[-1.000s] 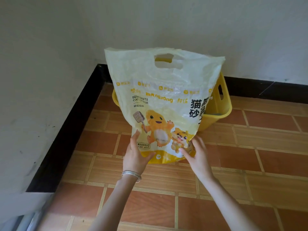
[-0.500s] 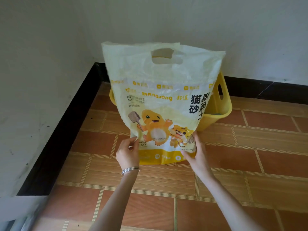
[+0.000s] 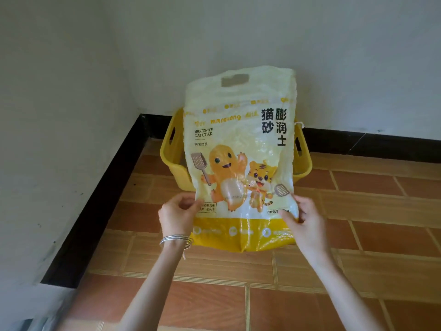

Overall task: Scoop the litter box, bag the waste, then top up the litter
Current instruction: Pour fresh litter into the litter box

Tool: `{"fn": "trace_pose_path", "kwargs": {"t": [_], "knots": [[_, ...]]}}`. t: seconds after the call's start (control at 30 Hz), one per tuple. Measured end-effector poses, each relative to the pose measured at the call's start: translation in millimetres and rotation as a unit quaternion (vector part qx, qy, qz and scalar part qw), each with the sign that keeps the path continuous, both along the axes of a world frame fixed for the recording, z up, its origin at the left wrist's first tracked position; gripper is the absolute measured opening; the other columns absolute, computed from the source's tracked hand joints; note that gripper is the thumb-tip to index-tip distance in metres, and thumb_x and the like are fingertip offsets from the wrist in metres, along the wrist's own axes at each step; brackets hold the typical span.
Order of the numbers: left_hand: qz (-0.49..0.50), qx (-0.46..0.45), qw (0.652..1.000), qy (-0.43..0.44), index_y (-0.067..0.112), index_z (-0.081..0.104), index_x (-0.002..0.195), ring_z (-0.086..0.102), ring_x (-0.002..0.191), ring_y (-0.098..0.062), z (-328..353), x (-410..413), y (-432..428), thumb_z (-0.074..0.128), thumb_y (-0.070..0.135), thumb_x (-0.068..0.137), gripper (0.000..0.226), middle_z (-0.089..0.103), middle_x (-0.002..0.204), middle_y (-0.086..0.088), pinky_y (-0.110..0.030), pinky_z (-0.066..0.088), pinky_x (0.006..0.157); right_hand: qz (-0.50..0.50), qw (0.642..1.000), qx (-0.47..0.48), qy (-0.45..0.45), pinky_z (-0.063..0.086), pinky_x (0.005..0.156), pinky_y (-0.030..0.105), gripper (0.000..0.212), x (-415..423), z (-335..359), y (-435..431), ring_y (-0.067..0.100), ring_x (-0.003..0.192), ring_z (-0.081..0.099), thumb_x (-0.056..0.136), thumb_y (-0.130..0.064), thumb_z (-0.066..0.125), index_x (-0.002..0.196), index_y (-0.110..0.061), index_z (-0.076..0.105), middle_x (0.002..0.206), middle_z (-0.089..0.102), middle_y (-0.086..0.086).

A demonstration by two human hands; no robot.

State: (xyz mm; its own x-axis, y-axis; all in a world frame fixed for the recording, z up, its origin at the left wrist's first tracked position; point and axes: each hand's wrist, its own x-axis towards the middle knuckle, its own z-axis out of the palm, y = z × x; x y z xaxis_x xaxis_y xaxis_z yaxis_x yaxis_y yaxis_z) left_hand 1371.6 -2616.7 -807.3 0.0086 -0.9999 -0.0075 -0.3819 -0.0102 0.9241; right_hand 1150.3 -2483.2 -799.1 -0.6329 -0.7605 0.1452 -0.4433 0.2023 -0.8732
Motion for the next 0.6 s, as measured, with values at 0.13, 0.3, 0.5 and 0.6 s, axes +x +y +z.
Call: {"fn": "trace_pose_path", "kwargs": {"t": [0.13, 0.3, 0.5, 0.6], "knots": [[-0.042, 0.023, 0.999, -0.003, 0.026, 0.069, 0.07, 0.067, 0.067, -0.008, 33.4, -5.5, -19.3, 0.081, 0.02, 0.069, 0.014, 0.069, 0.067, 0.008, -0.03, 0.056, 0.068, 0.016, 0.996, 0.02, -0.083, 0.049, 0.068, 0.015, 0.031, -9.2, 45.4, -7.8, 0.0, 0.082, 0.061, 0.079, -0.007, 0.071, 0.106, -0.015, 0.059, 0.09, 0.064, -0.013], [-0.079, 0.064, 0.995, -0.01, 0.027, 0.068, 0.071, 0.069, 0.072, -0.014, 56.4, -17.6, -49.0, 0.08, 0.019, 0.07, 0.015, 0.071, 0.074, 0.004, -0.038, 0.058, 0.074, 0.002, 0.976, 0.013, -0.219, 0.054, 0.073, 0.033, 0.023, -16.6, 78.3, -24.6, 0.016, 0.081, 0.065, 0.078, 0.0, 0.069, 0.095, -0.014, 0.062, 0.089, 0.066, 0.0], [-0.142, 0.069, 0.987, -0.001, 0.016, 0.067, 0.109, 0.065, 0.086, -0.01, 50.7, -30.5, -56.3, 0.072, 0.011, 0.078, 0.032, 0.071, 0.096, 0.0, -0.031, 0.052, 0.086, -0.038, 0.961, 0.015, -0.274, 0.054, 0.072, 0.036, 0.031, -15.3, 73.7, -43.5, 0.021, 0.081, 0.066, 0.079, 0.001, 0.067, 0.109, -0.004, 0.06, 0.092, 0.067, 0.008], [-0.193, 0.068, 0.979, -0.008, 0.018, 0.058, 0.124, 0.06, 0.096, -0.007, 26.1, -22.4, -41.5, 0.074, 0.01, 0.077, 0.05, 0.065, 0.104, 0.007, -0.026, 0.049, 0.087, -0.038, 0.969, 0.027, -0.243, 0.053, 0.084, 0.043, 0.03, -13.6, 61.1, -46.2, 0.025, 0.088, 0.066, 0.078, 0.0, 0.069, 0.107, -0.006, 0.06, 0.095, 0.067, 0.008]]}}
